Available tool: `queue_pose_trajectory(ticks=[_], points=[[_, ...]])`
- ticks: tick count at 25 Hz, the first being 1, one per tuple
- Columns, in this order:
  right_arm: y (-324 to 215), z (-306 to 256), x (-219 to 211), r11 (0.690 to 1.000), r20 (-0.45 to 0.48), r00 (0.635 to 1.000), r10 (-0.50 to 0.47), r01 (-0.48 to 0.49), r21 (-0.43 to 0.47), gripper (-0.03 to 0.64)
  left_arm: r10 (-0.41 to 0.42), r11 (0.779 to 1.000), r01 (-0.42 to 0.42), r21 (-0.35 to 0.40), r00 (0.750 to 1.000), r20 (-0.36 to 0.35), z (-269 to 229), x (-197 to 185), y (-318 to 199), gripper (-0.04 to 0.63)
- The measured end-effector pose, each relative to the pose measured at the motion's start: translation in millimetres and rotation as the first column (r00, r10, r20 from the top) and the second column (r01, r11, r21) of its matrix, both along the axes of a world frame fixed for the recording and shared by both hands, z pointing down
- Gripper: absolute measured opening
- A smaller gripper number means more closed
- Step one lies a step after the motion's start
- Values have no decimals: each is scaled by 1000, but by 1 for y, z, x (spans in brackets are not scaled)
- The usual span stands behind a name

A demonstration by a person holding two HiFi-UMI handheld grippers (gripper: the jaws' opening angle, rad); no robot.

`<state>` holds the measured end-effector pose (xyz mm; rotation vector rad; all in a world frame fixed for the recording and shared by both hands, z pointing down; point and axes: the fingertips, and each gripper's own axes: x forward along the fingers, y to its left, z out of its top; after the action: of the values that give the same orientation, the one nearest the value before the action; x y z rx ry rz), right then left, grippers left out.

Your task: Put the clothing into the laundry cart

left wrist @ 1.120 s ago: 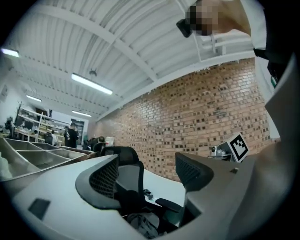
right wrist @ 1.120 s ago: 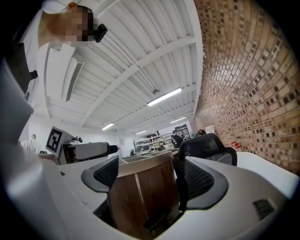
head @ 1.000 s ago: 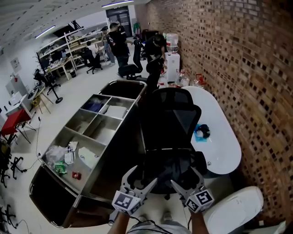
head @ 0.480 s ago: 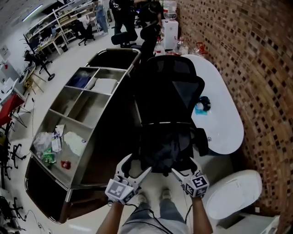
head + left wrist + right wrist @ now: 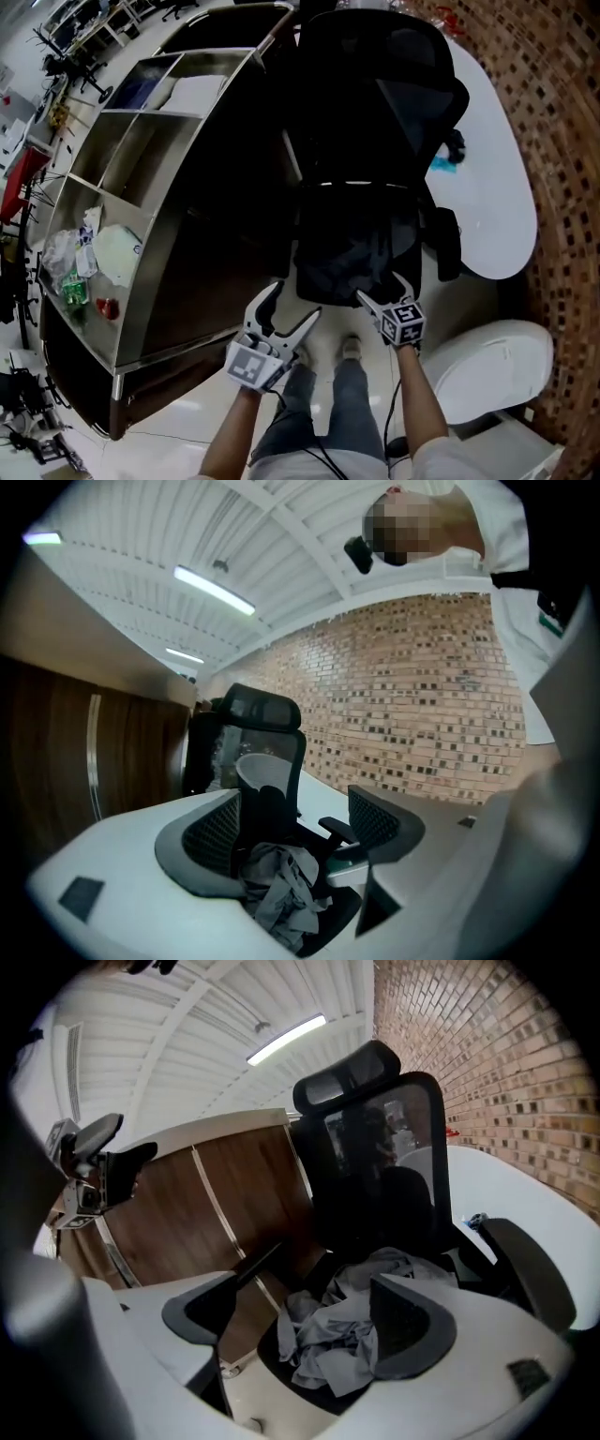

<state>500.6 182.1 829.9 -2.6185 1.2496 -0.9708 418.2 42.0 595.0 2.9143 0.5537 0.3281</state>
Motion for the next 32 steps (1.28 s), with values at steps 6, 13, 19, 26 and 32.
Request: queue_pose_trajectory(ticks=[6,13,19,26,32], points=[[-21,113,60,989,-23,998,53,-56,-137,509,15,999,-12,44,998,-68,61,22,4,341],[-28,203,102,958,4,987,162,-156,-240,532,4,1000,-4,8,1000,-27,118,30,8,342],[-21,264,119,926,96,967,238,-196,-323,531,1,1000,-1,1,1000,17,137,21,10,342],[-38,294,108,906,261,965,32,82,-415,309,-23,1000,24,-5,996,88,156,12,-4,342],[-39,179,117,937,82,995,-53,78,-340,46,-51,997,54,-61,998,48,125,24,-10,341]])
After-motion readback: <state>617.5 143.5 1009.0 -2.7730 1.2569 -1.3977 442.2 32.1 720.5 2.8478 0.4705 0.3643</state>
